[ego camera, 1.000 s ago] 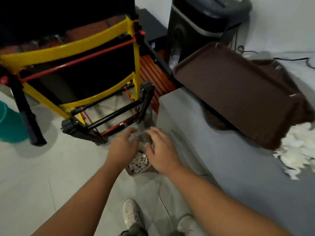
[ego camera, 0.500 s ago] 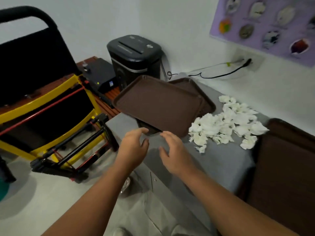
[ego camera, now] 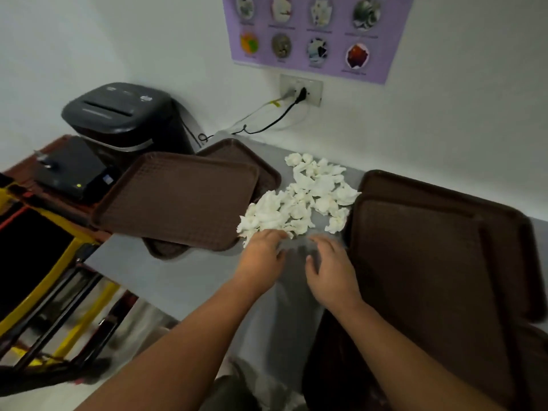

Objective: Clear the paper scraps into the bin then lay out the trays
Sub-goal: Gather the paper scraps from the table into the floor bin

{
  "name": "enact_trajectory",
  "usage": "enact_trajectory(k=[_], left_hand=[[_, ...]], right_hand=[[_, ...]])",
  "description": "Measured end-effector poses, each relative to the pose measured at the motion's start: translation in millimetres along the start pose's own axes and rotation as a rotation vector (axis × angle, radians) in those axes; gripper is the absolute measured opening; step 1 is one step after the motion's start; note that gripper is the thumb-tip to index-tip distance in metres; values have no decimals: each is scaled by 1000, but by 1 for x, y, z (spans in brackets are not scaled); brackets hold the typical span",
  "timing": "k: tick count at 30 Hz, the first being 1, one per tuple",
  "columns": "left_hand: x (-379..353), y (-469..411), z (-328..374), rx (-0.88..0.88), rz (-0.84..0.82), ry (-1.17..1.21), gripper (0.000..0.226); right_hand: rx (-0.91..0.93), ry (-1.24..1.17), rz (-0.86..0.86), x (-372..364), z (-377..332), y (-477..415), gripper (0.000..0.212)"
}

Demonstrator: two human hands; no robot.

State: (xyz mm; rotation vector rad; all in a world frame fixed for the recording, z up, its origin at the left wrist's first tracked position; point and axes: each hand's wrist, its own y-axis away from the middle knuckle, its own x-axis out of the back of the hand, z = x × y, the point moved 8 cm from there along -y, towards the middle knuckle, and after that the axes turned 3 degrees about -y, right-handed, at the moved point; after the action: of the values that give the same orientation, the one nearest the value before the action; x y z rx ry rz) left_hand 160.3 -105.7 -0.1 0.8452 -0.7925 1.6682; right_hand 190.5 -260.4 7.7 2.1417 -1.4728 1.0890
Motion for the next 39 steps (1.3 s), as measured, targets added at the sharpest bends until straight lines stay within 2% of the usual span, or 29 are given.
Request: enact_trajectory(k=[6, 12, 16, 20, 25, 29, 32, 36, 39], left_hand=[[-34, -53, 52, -186, -61, -52, 29], [-86, -100, 79, -333, -271, -152, 34], [-112, -119, 77, -337, -313, -217, 36], [-125, -123, 67, -357, -310, -214, 27], [-118, -125, 60, -310, -328, -90, 28], [-81, -124, 55, -294, -141, 85, 33], [-52, -130, 39, -169, -70, 226, 29], [-27, -142, 14, 9, -58, 387, 24], [-17, -150, -1, 36, -59, 367, 39]], right_hand=[[-88, 14, 91, 33, 32, -7, 44], [-207, 1, 148, 40, 55, -10, 42], [-247, 0, 204, 41, 64, -10, 39], [-299, 16, 207, 37, 69, -8, 38], [-306, -4, 243, 35, 67, -11, 38], [-286, -18, 256, 28, 64, -25, 39], [-291, -17, 243, 19, 62, -42, 39], [-285, -11, 215, 8, 60, -69, 39], [-279, 3, 206, 5, 61, -94, 39]])
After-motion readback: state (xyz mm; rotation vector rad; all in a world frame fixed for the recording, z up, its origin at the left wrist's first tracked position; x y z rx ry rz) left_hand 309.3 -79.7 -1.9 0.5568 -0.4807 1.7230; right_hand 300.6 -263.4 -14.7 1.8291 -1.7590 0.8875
